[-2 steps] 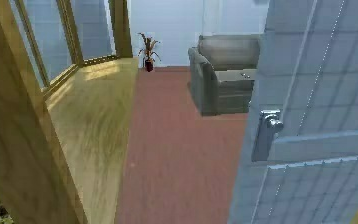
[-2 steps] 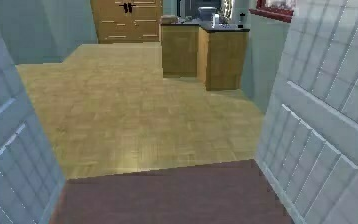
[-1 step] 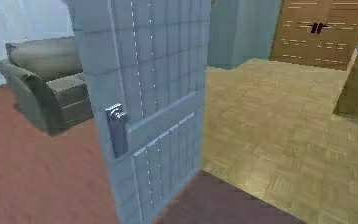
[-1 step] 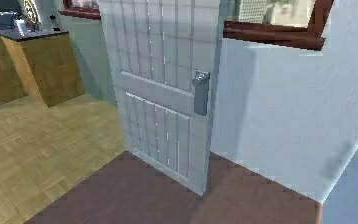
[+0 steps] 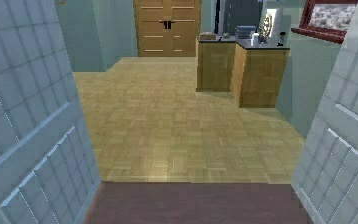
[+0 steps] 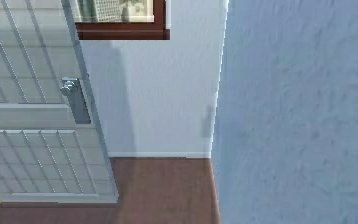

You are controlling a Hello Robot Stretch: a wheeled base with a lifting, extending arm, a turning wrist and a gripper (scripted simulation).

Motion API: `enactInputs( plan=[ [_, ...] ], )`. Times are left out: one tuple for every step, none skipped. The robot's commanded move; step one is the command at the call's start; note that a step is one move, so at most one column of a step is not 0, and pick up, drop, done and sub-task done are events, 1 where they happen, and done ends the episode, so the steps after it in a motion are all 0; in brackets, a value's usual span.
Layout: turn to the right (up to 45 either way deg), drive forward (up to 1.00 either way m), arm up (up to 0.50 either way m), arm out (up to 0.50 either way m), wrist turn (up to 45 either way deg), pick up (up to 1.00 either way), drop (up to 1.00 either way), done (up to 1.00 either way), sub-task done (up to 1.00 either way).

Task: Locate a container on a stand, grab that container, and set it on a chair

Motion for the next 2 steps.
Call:
enactInputs(
  plan=[
    [0.0,0.25,0.00,0.00,0.0,0.00,0.00,0.00,0.00],
    [-6.0,0.00,0.00,0.00,0.0,0.00,0.00,0.00,0.00]
  ],
)
